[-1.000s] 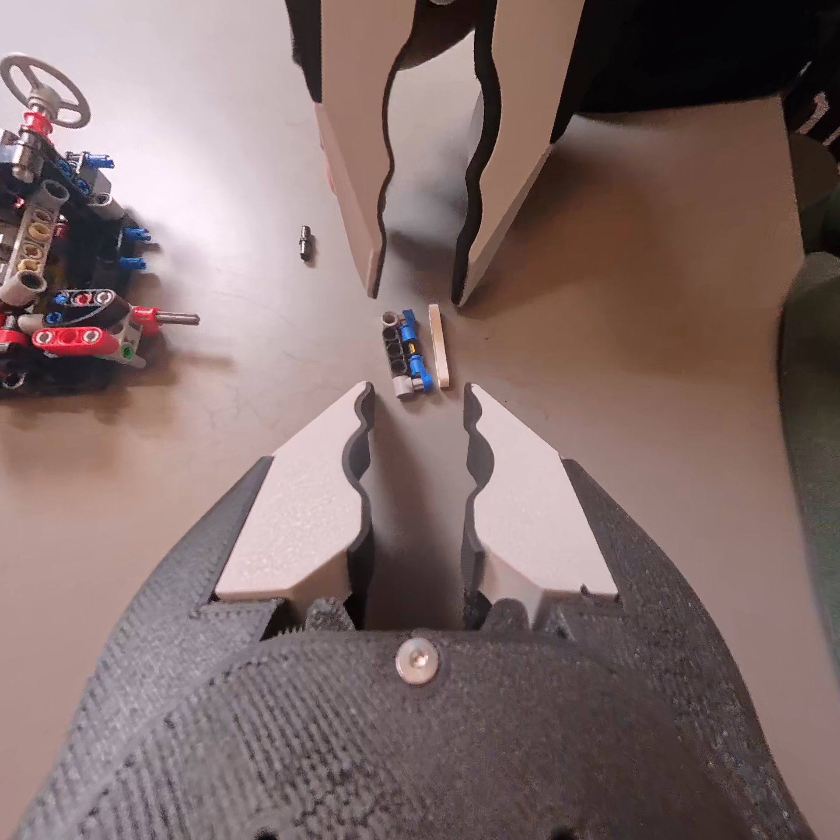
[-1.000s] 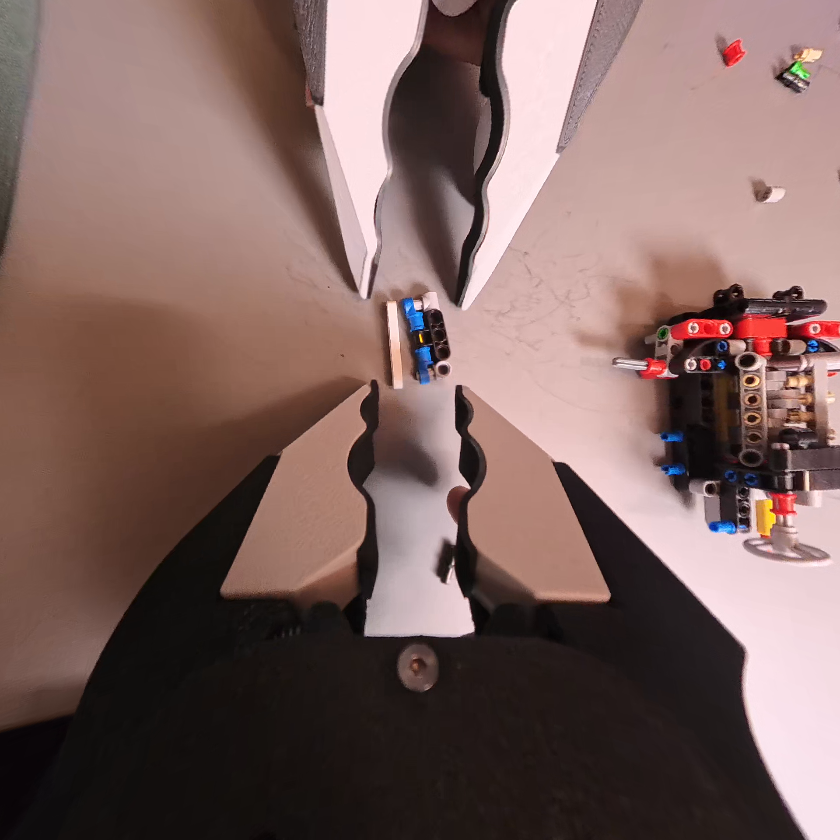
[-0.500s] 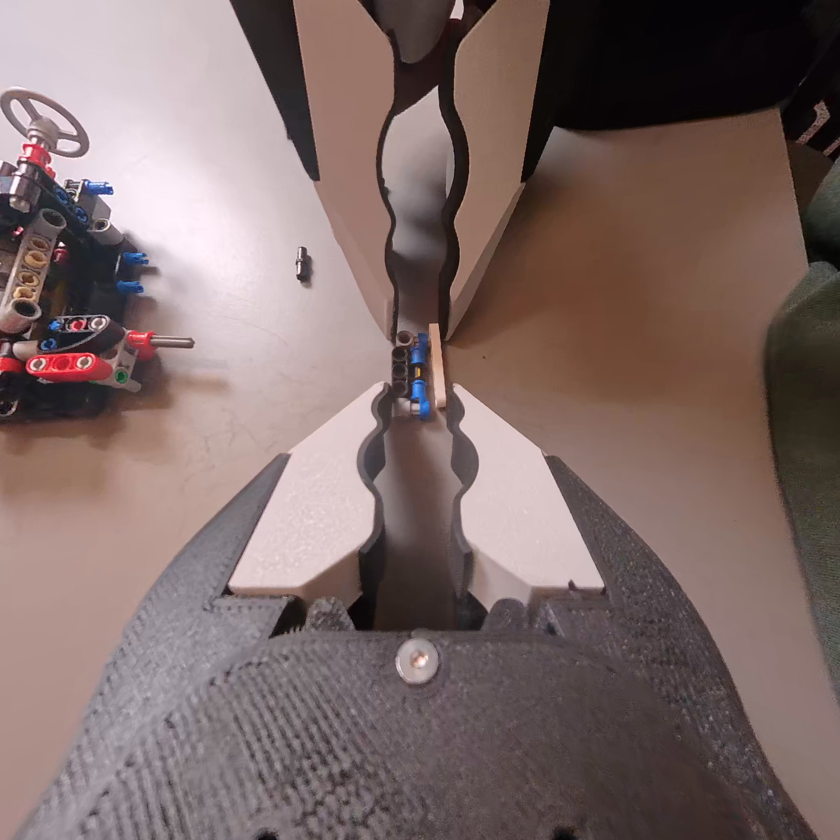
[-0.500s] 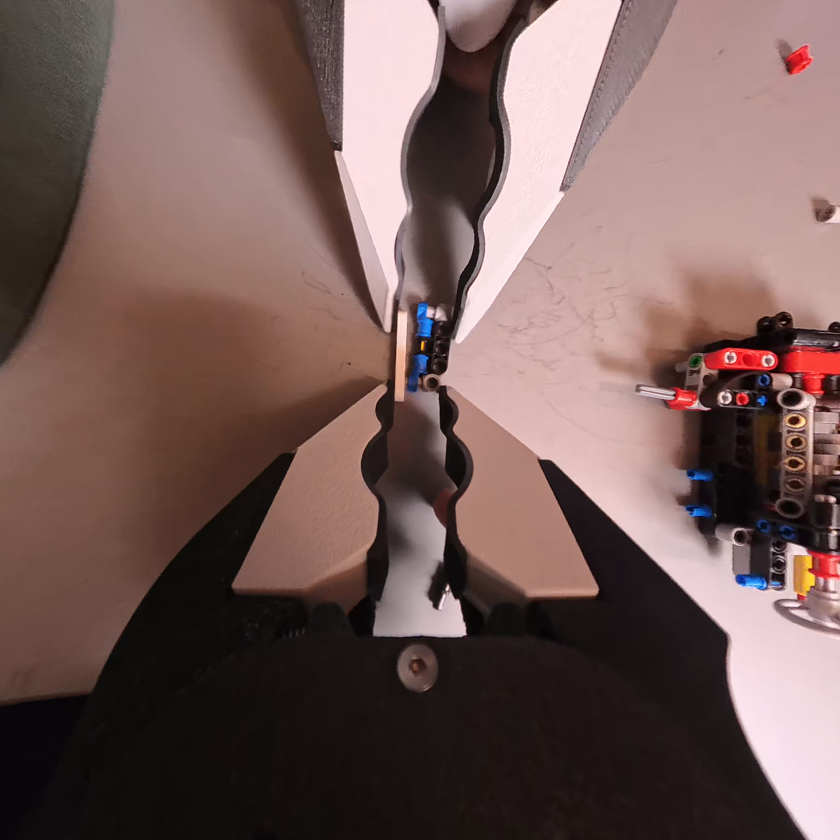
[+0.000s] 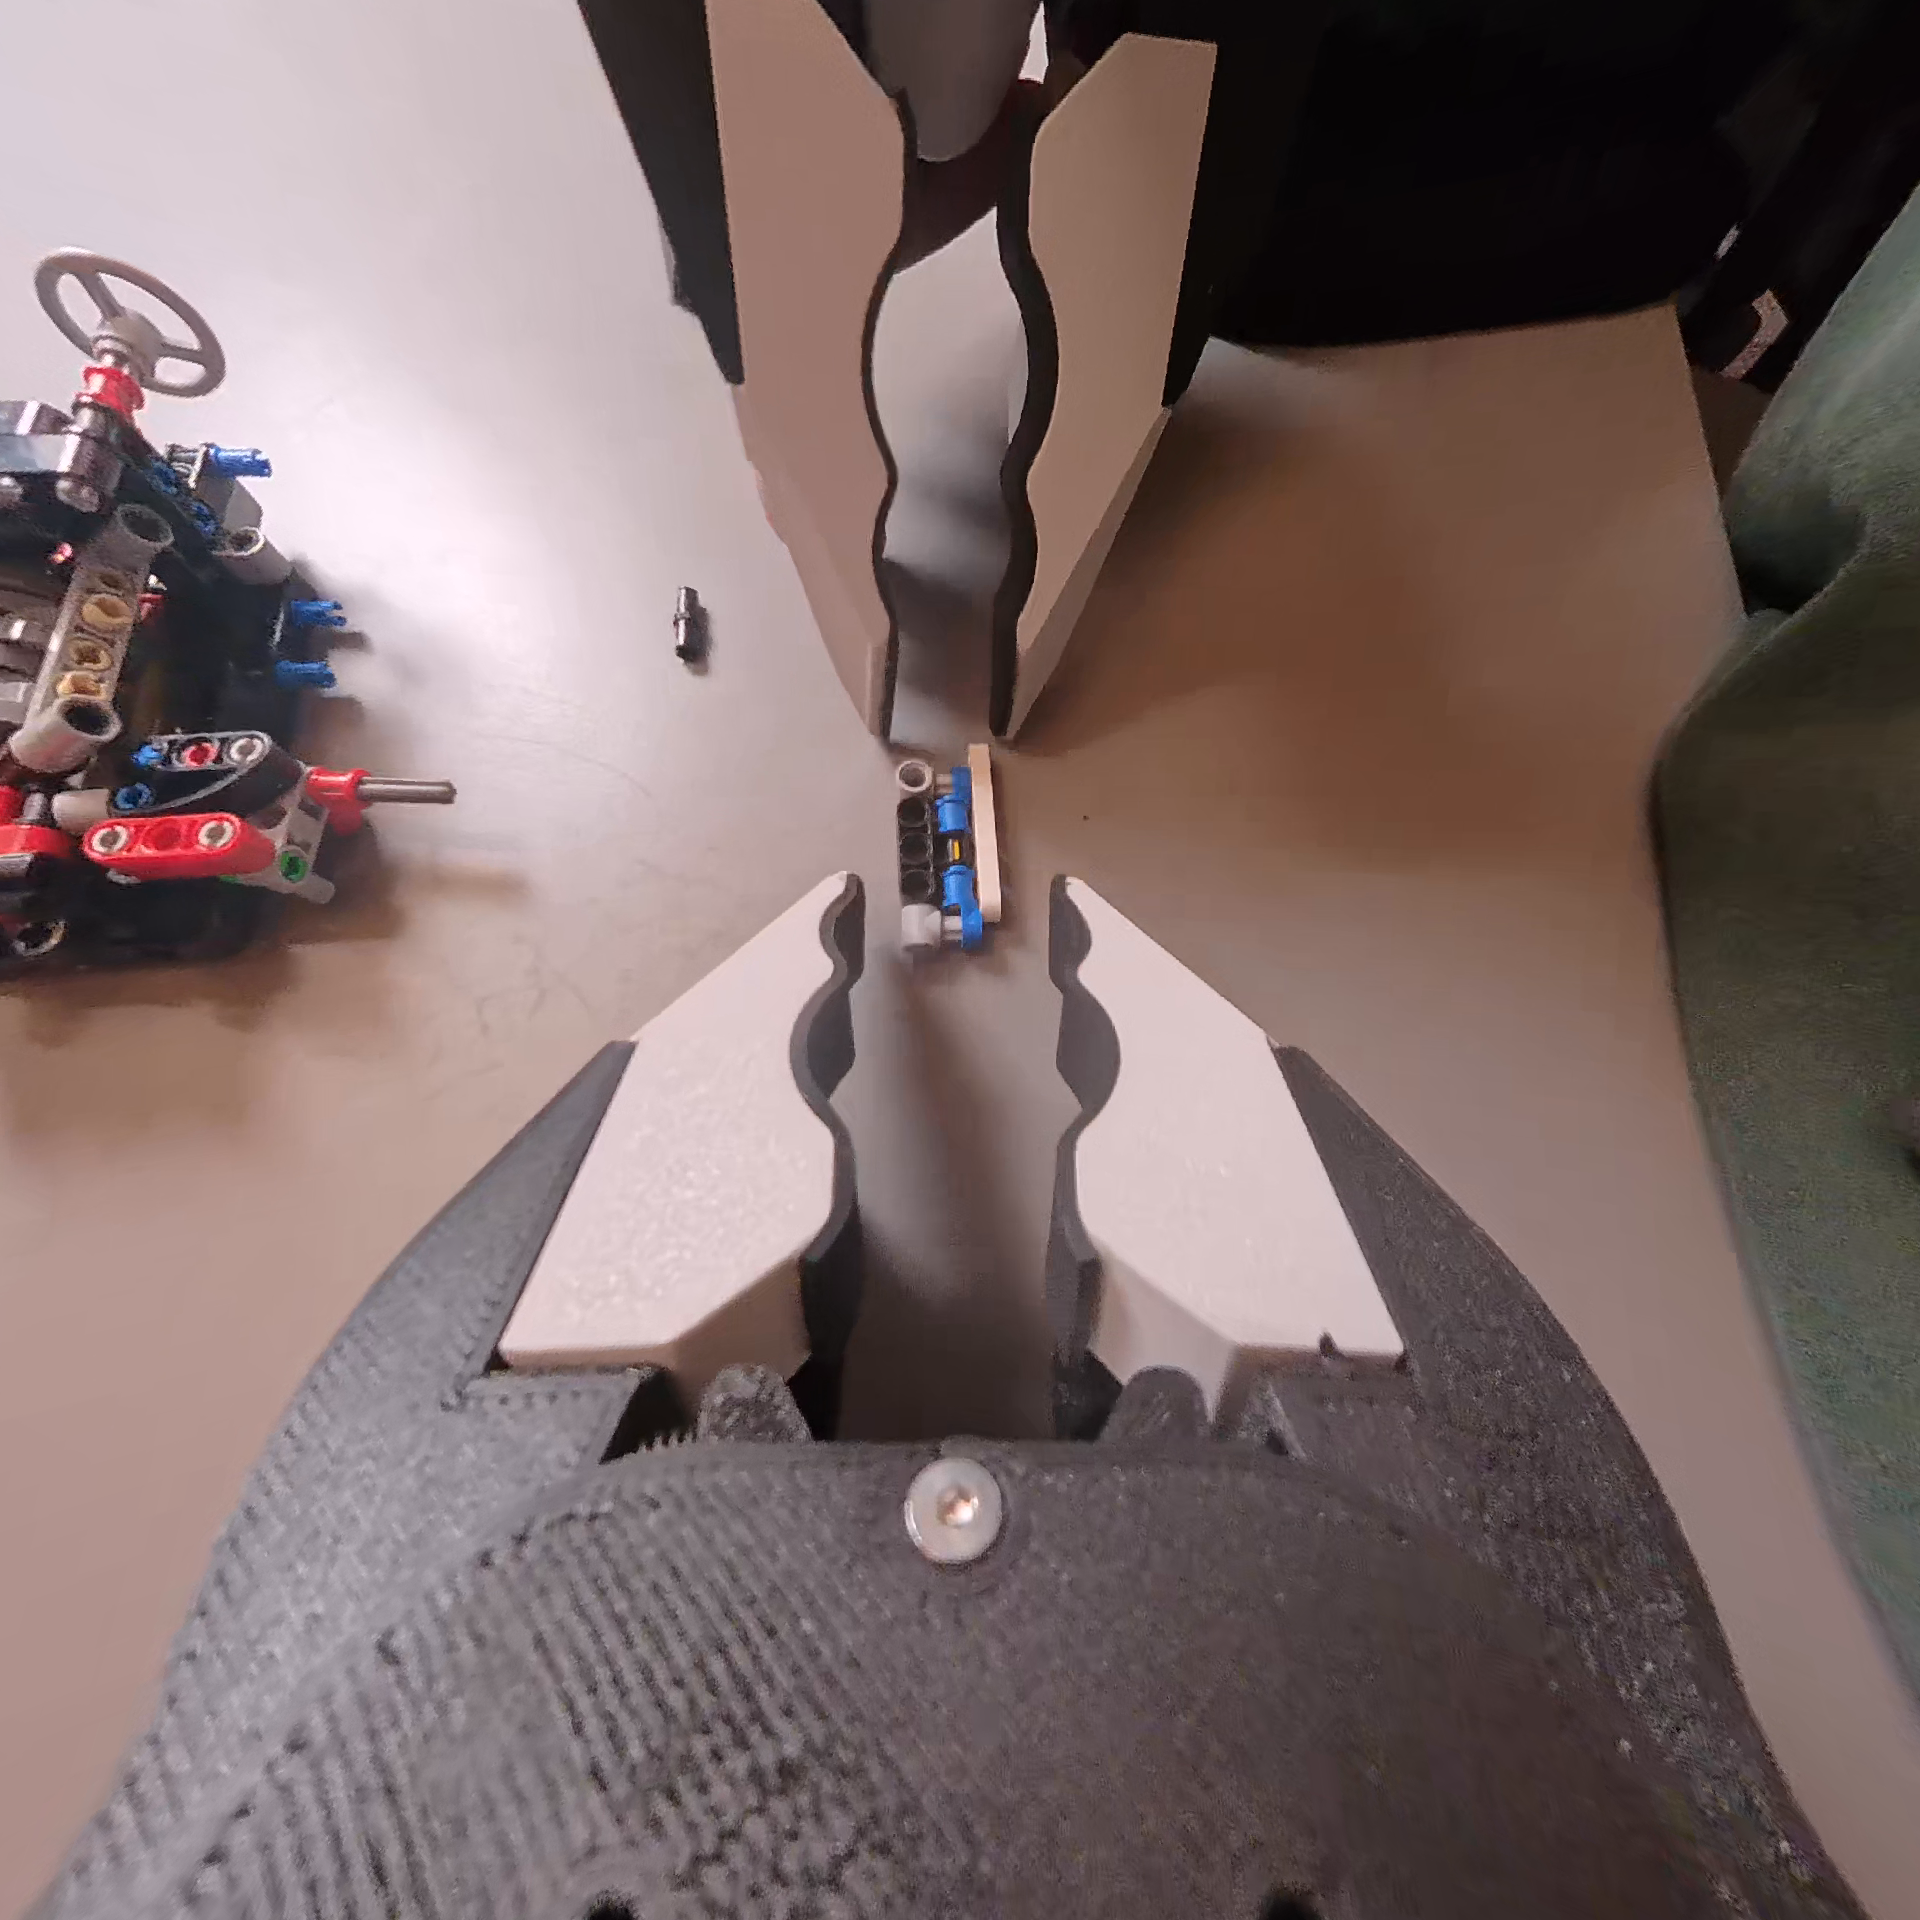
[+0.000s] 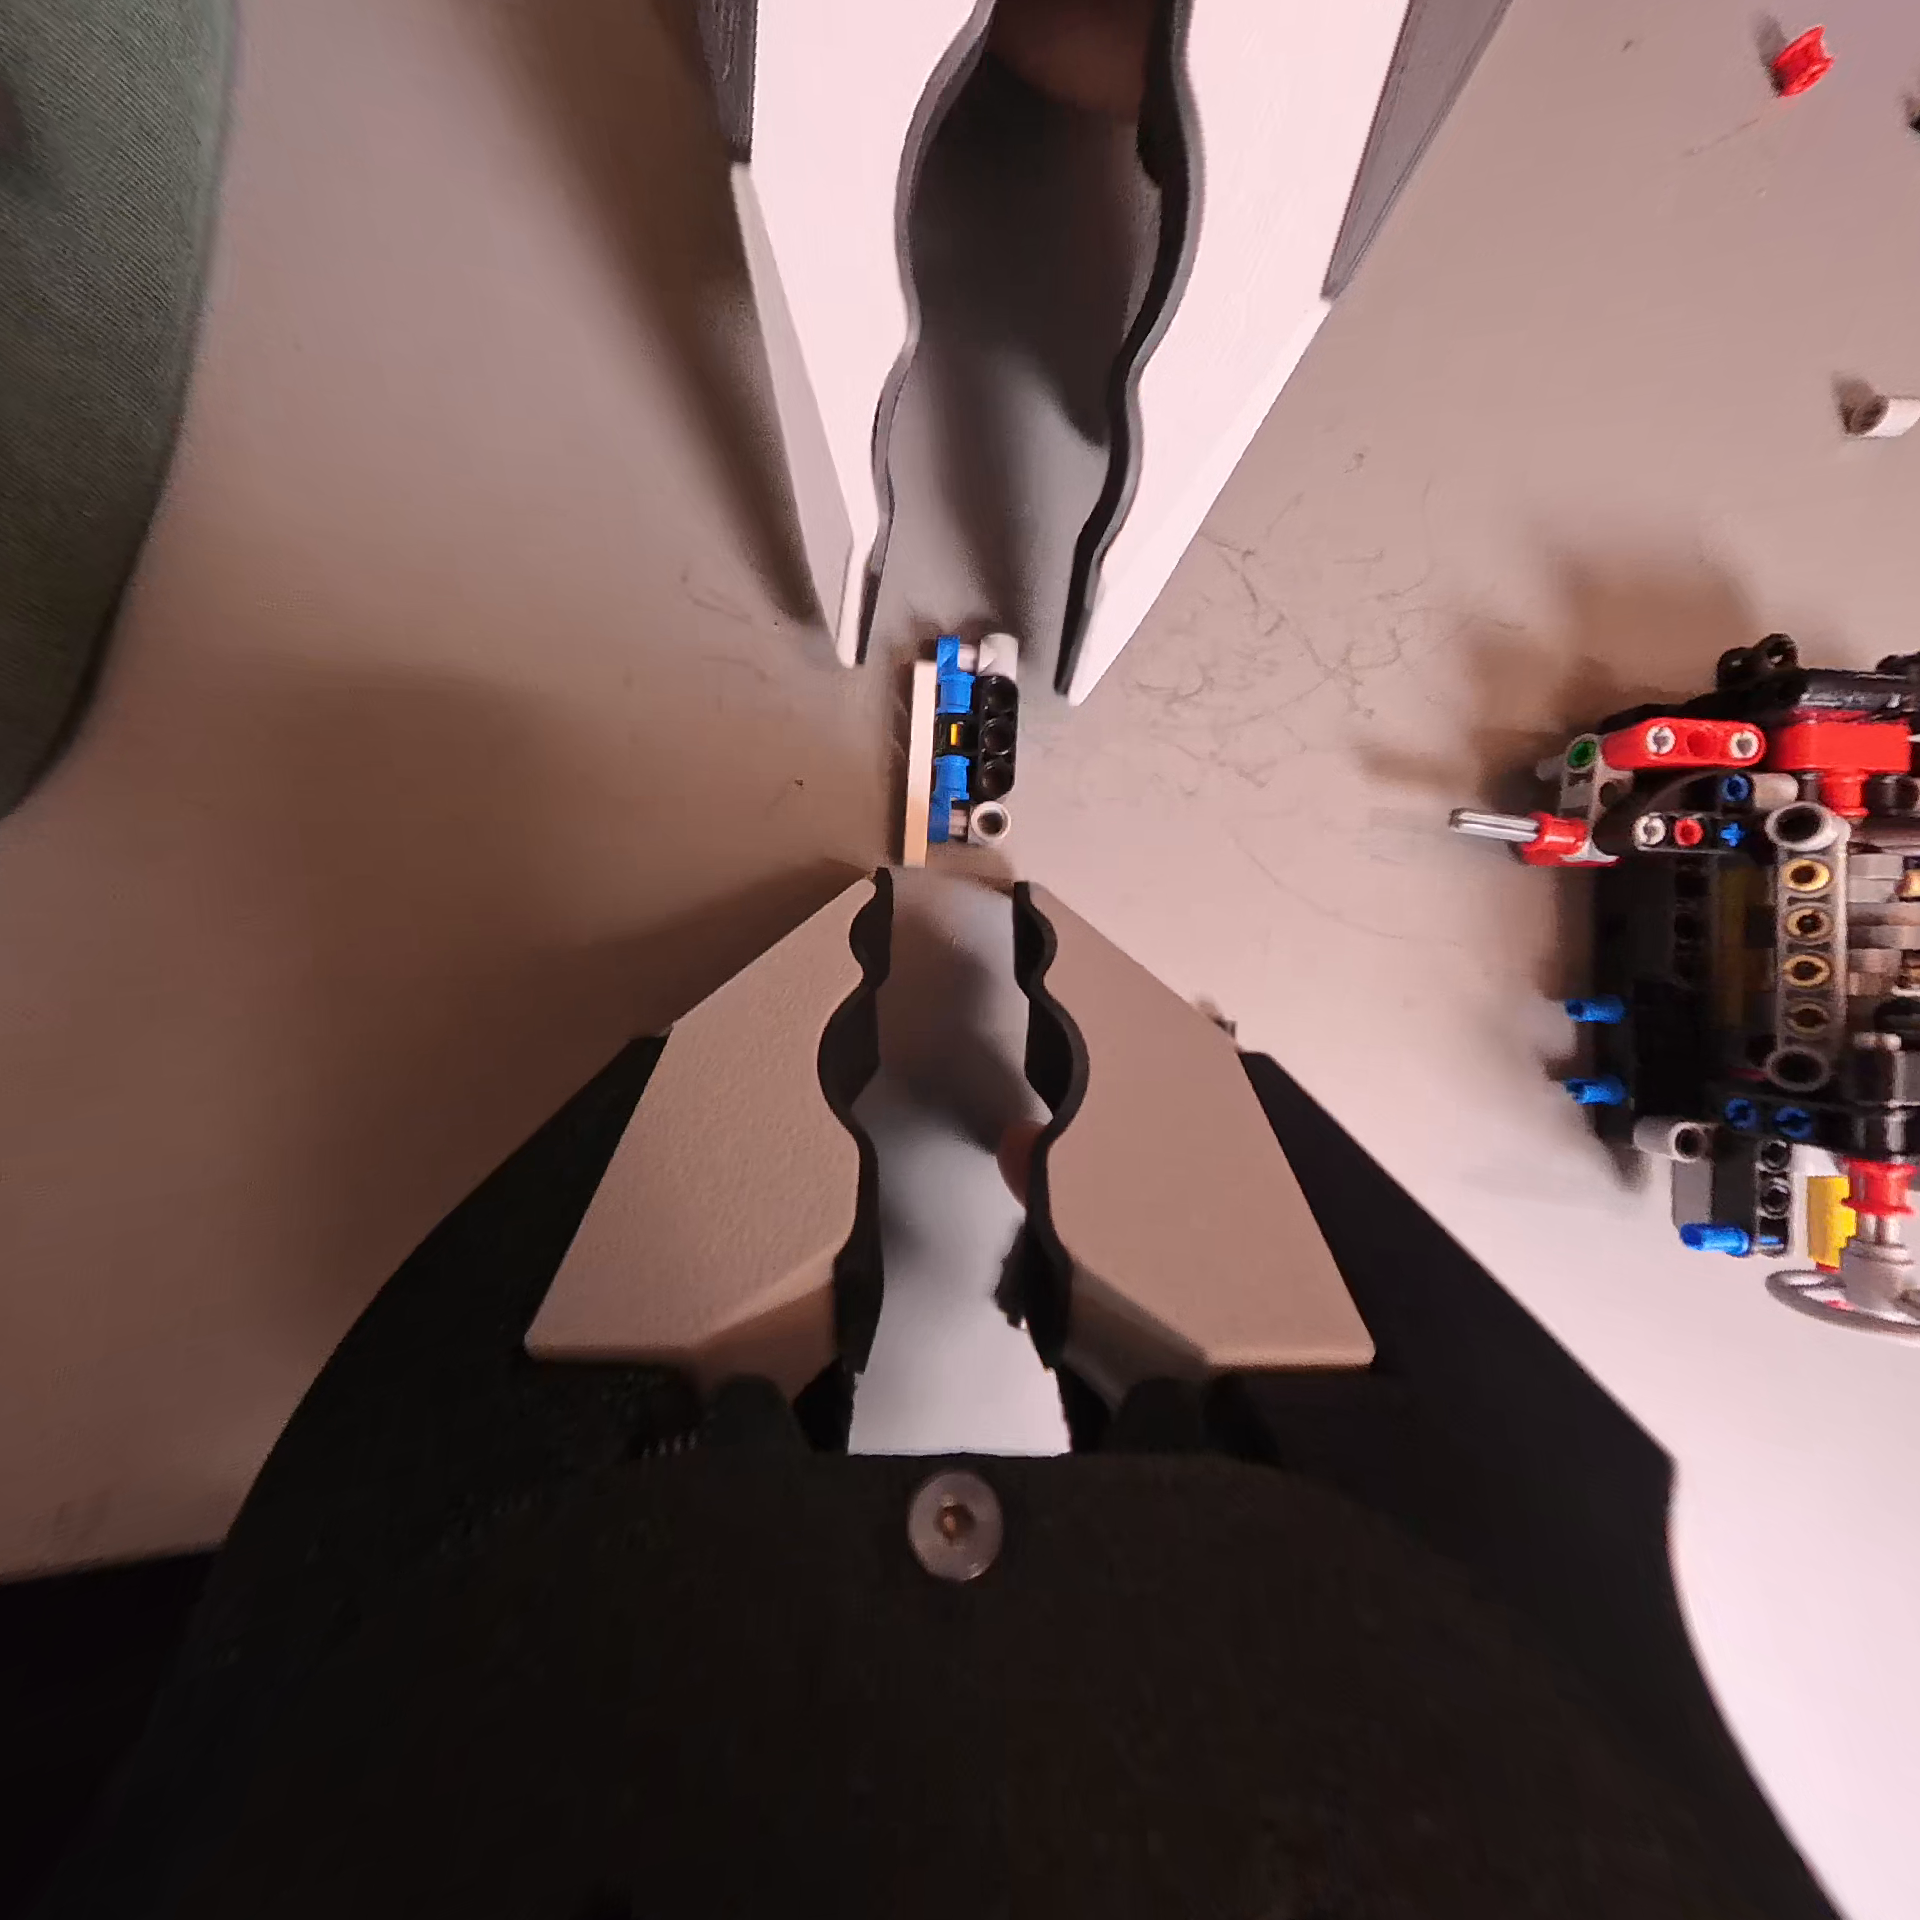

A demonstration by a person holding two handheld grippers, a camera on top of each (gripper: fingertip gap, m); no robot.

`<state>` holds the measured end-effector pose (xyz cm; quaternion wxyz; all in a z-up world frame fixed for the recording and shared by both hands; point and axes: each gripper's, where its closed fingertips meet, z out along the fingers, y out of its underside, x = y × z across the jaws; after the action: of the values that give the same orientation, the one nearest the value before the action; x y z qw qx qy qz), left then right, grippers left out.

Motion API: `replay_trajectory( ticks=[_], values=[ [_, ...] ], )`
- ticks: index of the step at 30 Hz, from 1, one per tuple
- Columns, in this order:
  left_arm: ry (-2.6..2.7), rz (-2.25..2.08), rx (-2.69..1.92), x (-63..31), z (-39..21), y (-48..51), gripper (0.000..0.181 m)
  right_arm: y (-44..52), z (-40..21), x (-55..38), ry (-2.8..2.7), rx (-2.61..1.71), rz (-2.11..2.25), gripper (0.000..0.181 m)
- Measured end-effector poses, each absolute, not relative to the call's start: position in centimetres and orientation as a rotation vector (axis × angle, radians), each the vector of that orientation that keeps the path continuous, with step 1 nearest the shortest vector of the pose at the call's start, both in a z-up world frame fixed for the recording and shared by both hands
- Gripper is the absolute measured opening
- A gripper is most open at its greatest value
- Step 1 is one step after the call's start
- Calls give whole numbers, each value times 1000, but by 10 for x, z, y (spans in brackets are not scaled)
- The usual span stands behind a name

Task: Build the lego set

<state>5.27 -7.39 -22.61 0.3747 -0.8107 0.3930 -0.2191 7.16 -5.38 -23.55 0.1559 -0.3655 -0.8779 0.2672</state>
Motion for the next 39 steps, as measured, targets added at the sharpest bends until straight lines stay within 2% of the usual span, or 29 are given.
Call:
replay_trajectory(
  ticks=[6,32,39],
  values=[
    [1086,-548,-2097,39,-232,-81,25,-59,-237,77,-2528,-1039,785,0],
    [1072,-554,-2100,42,-235,-82,24,-64,-236,70,-2436,-1090,738,0],
    [1053,-519,-2108,44,-235,-80,28,-60,-236,71,-2423,-1101,750,9]
  ],
)
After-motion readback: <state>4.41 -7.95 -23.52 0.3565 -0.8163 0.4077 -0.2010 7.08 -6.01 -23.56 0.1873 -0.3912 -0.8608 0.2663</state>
